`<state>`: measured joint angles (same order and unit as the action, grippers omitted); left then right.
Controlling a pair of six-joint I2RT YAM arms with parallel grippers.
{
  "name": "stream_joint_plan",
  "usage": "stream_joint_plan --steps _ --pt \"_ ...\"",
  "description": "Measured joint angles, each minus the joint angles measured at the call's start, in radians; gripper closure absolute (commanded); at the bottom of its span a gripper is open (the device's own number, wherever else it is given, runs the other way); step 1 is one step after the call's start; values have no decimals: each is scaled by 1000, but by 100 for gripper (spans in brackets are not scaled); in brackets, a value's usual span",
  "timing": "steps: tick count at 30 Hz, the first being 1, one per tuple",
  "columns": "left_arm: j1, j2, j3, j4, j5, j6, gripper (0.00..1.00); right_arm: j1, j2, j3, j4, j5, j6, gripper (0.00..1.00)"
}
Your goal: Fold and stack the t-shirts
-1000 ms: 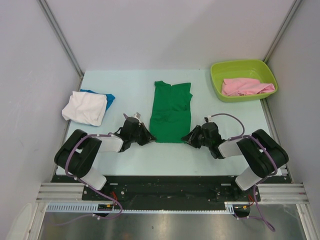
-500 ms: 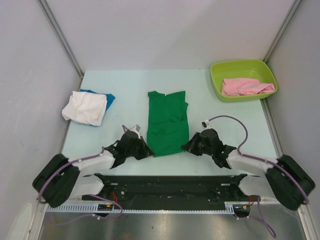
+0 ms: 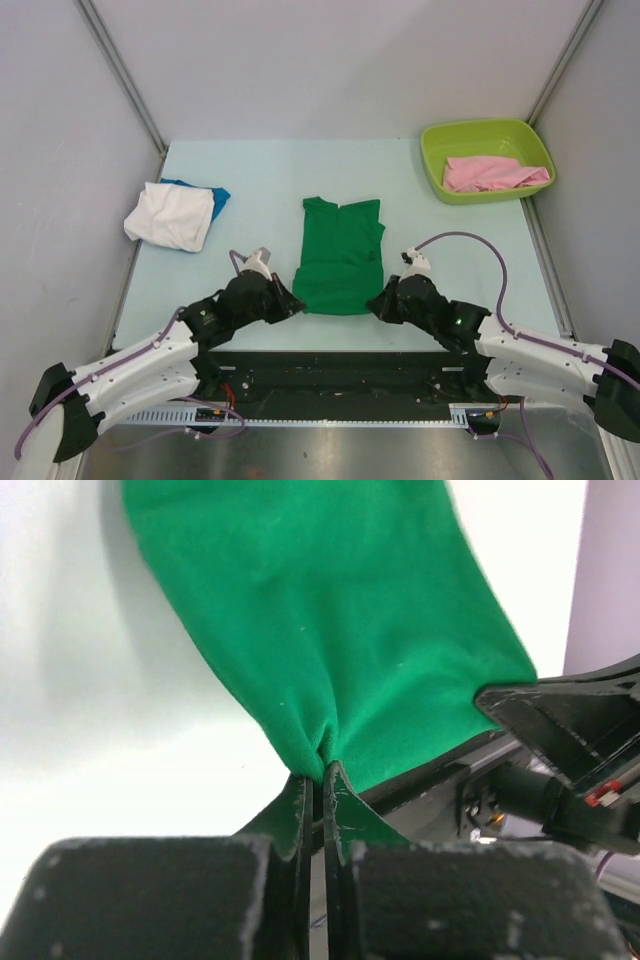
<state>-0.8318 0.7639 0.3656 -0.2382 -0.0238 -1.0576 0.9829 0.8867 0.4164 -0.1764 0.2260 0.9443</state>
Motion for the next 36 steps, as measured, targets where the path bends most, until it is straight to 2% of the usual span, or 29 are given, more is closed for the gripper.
stream_joint_plan --steps 4,10,13,25,36 --pt "0 53 149 -54 -49 46 100 -22 28 88 -2 38 -61 100" --pt "13 177 275 -62 -79 107 100 -181 90 150 42 -22 -119 100" --pt "55 242 307 -45 -66 134 100 -245 138 189 56 -64 -146 100" --pt "304 547 504 71 97 223 100 -462 430 378 193 -253 -190 100" --pt "417 881 724 126 246 247 100 -572 665 540 270 -346 -197 100"
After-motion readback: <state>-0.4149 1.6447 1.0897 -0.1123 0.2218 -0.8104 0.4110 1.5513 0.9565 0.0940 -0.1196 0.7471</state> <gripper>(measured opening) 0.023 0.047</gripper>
